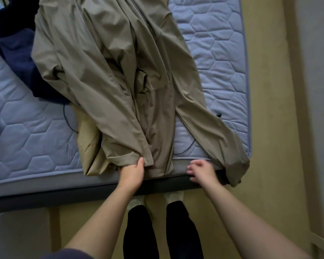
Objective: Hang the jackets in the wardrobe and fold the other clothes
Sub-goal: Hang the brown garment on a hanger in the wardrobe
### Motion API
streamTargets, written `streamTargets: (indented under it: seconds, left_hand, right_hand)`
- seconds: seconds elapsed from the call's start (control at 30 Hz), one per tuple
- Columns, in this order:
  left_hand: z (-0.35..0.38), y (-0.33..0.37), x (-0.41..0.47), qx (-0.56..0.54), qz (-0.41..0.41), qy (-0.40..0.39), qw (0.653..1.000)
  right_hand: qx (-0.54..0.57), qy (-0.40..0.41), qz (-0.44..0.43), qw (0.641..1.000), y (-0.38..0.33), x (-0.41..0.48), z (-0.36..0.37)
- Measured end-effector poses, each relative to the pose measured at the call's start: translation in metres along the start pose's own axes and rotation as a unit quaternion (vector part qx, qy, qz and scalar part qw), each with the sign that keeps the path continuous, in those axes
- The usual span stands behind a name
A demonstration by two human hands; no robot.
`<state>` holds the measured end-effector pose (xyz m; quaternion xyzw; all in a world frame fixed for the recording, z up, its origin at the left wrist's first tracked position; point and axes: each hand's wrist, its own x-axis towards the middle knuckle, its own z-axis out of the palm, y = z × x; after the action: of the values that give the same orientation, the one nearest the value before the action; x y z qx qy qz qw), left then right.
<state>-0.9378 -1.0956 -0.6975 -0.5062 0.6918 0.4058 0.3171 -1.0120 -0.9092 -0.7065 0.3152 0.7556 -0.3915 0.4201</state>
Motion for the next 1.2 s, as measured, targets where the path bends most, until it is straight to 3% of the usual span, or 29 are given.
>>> streamTargets:
  seconds: [0.07,0.13,0.2,0.23,0.33,0.43,0.53,0.63,0.8,0.87,0.93,1.0,1.1,1.13,1.2]
  left_hand:
    - [-0.004,-0.005,0.005,-0.013,-0.02,0.011,1.0]
    - [-0.012,-0.009,0.011,-0.062,-0.046,0.008,0.997]
    - [-0.025,-0.011,0.021,-0.179,-0.089,0.025,0.979]
    - [-0.033,-0.013,0.026,-0.26,-0.106,0.036,0.959]
    - [-0.061,-0.023,0.04,-0.418,-0.118,0.06,0.899]
    - [-0.073,-0.03,0.04,-0.43,-0.11,0.05,0.895]
    - [-0.071,-0.028,0.038,-0.448,-0.109,0.039,0.887]
    - [-0.071,-0.028,0.037,-0.445,-0.109,0.046,0.888]
    - [-0.065,-0.027,0.029,-0.447,-0.111,-0.004,0.887]
    - [-0.061,-0.026,0.022,-0.422,-0.096,-0.043,0.9]
    - [-0.056,-0.029,0.019,-0.413,-0.089,-0.071,0.904]
    - [-0.05,-0.033,0.018,-0.413,-0.087,-0.084,0.903]
    - [-0.041,-0.039,0.014,-0.411,-0.081,-0.095,0.903]
    - [-0.039,-0.041,0.013,-0.413,-0.078,-0.098,0.902]
    - [-0.039,-0.043,0.011,-0.414,-0.068,-0.102,0.902]
  right_hand:
    - [0.09,-0.108,0.089,0.986,0.002,0.001,0.036]
    - [0.233,-0.169,0.153,0.945,-0.003,0.001,0.064]
    - [0.309,-0.196,0.172,0.915,-0.009,0.004,0.08]
    - [0.305,-0.203,0.158,0.917,-0.01,0.005,0.082]
    - [0.251,-0.171,0.092,0.948,-0.015,0.003,0.064]
    - [0.27,-0.091,0.025,0.958,-0.016,0.0,0.022]
    - [0.396,-0.038,0.026,0.917,-0.017,-0.001,-0.015]
    - [0.445,-0.033,0.06,0.893,-0.018,-0.003,-0.031]
    - [0.301,0.062,0.083,0.948,-0.013,-0.009,-0.034]
    - [0.141,0.165,0.067,0.974,-0.005,-0.007,-0.036]
    - [-0.004,0.241,0.031,0.97,0.004,-0.012,-0.029]
    - [-0.013,0.156,0.05,0.986,0.013,-0.026,-0.005]
    - [0.112,-0.089,0.154,0.978,0.02,-0.043,0.044]
    - [0.158,-0.112,0.158,0.968,0.019,-0.042,0.057]
    - [0.261,-0.082,0.163,0.948,0.011,-0.036,0.073]
